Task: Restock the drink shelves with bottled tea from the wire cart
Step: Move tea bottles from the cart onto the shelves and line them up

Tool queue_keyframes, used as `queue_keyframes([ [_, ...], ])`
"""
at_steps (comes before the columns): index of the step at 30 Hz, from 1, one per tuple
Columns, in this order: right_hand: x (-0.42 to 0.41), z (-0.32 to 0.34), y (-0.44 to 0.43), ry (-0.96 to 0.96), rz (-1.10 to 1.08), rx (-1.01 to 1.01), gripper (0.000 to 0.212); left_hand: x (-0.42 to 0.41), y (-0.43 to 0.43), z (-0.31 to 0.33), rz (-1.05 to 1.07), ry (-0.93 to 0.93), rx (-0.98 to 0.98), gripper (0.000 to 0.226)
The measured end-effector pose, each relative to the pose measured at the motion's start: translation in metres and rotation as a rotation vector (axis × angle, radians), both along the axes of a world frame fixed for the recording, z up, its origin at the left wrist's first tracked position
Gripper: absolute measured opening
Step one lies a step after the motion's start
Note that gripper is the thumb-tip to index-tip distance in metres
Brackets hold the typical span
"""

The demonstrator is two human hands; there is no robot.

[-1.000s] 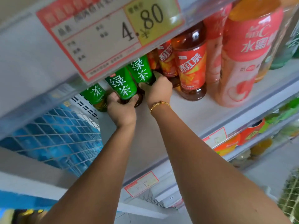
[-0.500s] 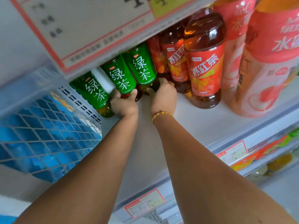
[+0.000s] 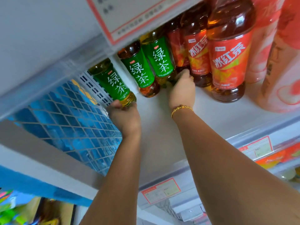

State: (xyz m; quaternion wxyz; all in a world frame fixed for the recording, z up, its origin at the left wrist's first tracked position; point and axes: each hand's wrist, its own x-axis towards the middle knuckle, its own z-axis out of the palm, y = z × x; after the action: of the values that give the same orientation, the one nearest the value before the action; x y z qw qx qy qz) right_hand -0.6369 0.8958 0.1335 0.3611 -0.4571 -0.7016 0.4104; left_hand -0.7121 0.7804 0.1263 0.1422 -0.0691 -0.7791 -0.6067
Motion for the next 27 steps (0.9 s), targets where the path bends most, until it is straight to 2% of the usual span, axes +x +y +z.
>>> queue_keyframes([
  [3,0.002,-0.001,-0.007,-0.142,0.099,0.088,0.022,-0.014,-0.007,0.003,0.150,-0.120,-0.019,0.061],
  [5,0.003,-0.001,-0.010,-0.205,0.136,0.118,0.022,-0.020,-0.001,0.006,0.160,-0.176,-0.043,0.068],
  [8,0.007,0.000,-0.012,-0.270,0.187,0.176,0.023,-0.022,0.008,0.008,0.115,-0.153,-0.026,0.064],
  [14,0.012,0.002,-0.012,-0.327,0.226,0.289,0.023,-0.028,0.009,0.008,0.072,-0.086,-0.145,0.054],
  [17,0.009,0.001,-0.012,-0.347,0.217,0.310,0.021,-0.025,0.009,0.006,-0.056,-0.033,-0.186,0.036],
  [19,0.008,-0.001,-0.012,-0.355,0.209,0.323,0.020,-0.022,0.009,0.008,-0.120,-0.050,-0.178,0.031],
  [27,0.005,-0.003,-0.008,-0.373,0.208,0.338,0.020,-0.025,0.016,0.016,-0.189,-0.211,-0.098,0.035],
])
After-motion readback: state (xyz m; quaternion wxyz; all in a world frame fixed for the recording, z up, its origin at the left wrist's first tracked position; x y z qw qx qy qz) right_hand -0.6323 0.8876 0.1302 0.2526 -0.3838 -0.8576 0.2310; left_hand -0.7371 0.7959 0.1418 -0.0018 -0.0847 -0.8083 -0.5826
